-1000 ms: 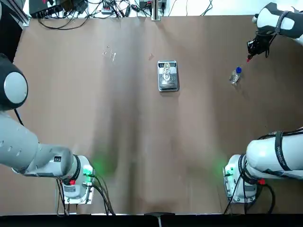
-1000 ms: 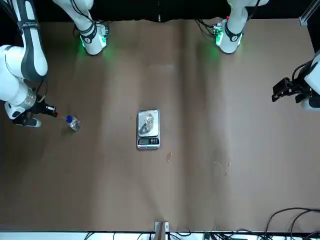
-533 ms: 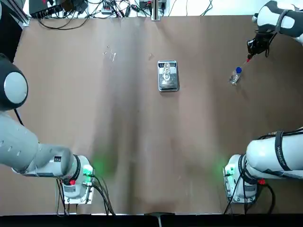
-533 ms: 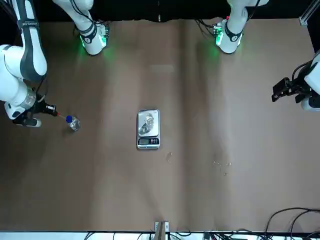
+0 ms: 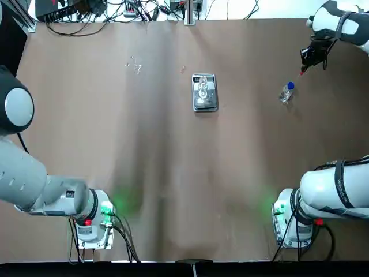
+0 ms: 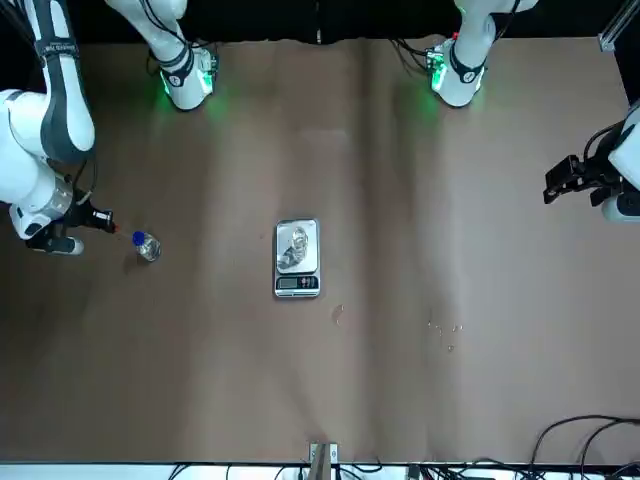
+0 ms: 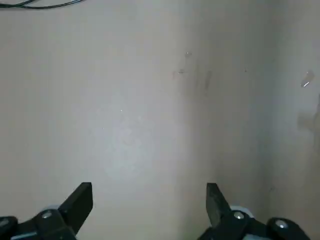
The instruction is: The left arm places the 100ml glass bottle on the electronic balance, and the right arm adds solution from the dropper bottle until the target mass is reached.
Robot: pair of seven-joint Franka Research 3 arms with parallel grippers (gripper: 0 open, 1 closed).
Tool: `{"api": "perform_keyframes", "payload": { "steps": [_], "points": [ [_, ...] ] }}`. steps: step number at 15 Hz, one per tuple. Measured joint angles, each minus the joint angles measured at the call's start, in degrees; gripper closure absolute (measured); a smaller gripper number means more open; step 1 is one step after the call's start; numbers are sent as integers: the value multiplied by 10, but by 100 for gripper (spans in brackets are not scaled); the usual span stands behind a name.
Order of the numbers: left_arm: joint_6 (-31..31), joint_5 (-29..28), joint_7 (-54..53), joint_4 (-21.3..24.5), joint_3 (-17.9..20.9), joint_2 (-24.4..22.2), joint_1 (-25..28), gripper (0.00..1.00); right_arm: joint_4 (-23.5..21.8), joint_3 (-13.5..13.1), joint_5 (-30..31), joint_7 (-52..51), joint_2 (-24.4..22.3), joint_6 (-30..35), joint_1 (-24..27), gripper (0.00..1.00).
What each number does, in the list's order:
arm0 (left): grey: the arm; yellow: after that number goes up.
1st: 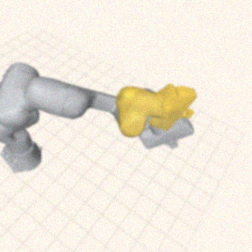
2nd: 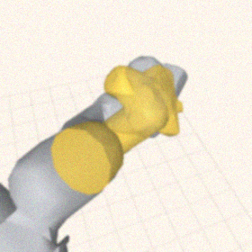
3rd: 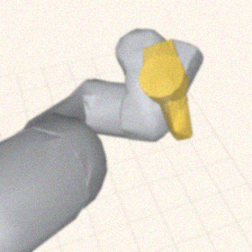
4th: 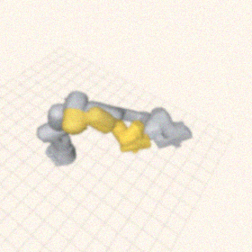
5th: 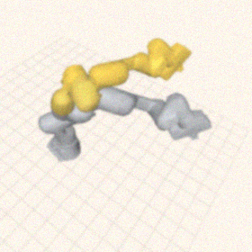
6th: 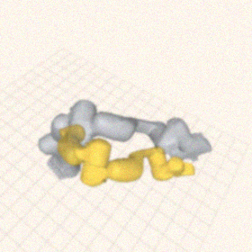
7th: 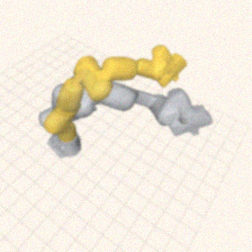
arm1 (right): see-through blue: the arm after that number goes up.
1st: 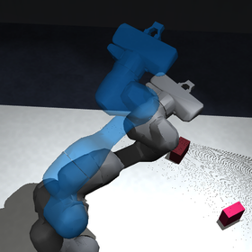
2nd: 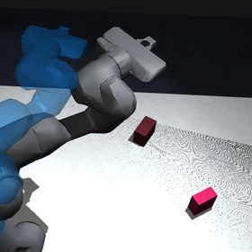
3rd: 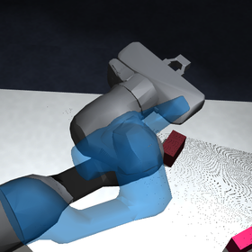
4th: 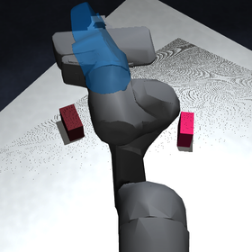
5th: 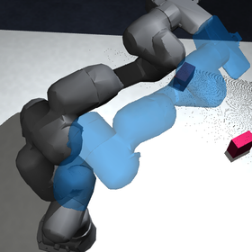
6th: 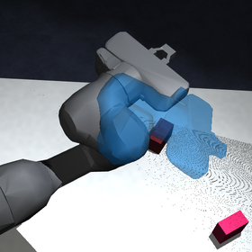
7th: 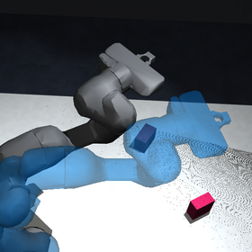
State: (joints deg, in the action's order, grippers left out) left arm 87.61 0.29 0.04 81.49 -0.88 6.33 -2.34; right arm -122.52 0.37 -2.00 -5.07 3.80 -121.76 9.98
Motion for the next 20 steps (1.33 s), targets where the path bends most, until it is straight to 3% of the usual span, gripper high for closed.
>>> {"api": "perform_keyframes", "payload": {
  "steps": [20],
  "points": [
    [0, 0, 0, 0, 0, 0, 0, 0, 1, 0, 21, 11, 21, -8, -25, 95]
  ]
}}
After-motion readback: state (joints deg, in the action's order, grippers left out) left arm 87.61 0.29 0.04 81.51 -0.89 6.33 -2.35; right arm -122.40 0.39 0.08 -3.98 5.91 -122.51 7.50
